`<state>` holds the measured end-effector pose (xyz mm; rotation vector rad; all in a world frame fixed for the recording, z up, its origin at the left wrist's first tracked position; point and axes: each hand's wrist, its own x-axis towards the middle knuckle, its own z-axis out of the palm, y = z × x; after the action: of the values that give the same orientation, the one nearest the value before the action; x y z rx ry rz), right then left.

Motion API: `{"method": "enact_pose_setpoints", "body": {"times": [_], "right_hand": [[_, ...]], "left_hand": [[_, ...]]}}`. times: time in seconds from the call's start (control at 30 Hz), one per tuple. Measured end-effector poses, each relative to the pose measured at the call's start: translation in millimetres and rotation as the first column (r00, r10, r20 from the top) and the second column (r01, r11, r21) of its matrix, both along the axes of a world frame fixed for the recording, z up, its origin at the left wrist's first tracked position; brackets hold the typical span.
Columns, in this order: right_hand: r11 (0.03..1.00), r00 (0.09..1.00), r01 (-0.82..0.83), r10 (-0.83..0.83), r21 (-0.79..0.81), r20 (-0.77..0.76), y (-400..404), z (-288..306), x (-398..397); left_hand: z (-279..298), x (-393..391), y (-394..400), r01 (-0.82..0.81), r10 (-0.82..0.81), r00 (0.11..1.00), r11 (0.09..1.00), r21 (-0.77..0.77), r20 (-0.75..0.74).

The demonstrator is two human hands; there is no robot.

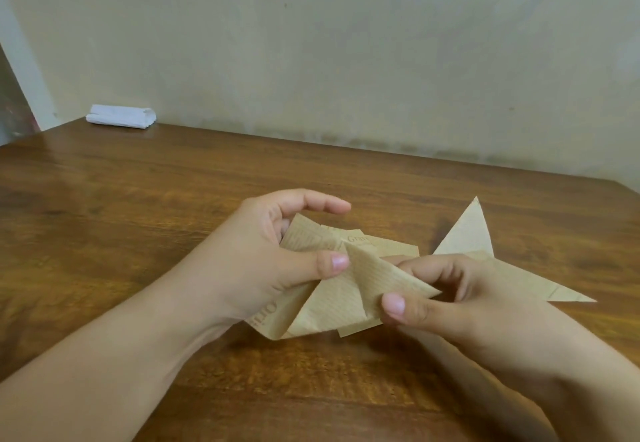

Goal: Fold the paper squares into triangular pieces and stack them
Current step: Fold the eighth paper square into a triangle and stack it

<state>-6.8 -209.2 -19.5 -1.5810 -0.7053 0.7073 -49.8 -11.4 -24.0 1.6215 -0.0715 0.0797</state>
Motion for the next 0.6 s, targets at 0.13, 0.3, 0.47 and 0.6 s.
{"method": "enact_pose_setpoints", "body": {"times": [0.13,0.3,0.47,0.6], "right_hand": [[0.999,1.000,-0.030,0.030,-0.012,-0.010,-1.7,2.1,-0.6],[0.945,0.942,0.323,-0.326,0.046,0.077,-2.8,-0.4,5.4],[0.857,0.859,0.488,-0.505,0.166,0.082,3.1,-0.8,1.0],[0.833,0.834,0.520,-0.543,0.189,0.096,5.5,-1.1,0.1]], "left_hand": [[2.1,-2.2,-1.0,0.018,-0.021,0.999,0.998,-0.060,-0.048],[3.4,-2.9,0.6,-0.071,0.070,0.997,0.996,-0.060,-0.017],[4.2,-3.5,0.7,-0.109,0.112,0.993,0.991,-0.076,0.026],[4.1,-3.8,-0.6,-0.099,0.101,0.995,0.993,-0.057,0.020]]}}
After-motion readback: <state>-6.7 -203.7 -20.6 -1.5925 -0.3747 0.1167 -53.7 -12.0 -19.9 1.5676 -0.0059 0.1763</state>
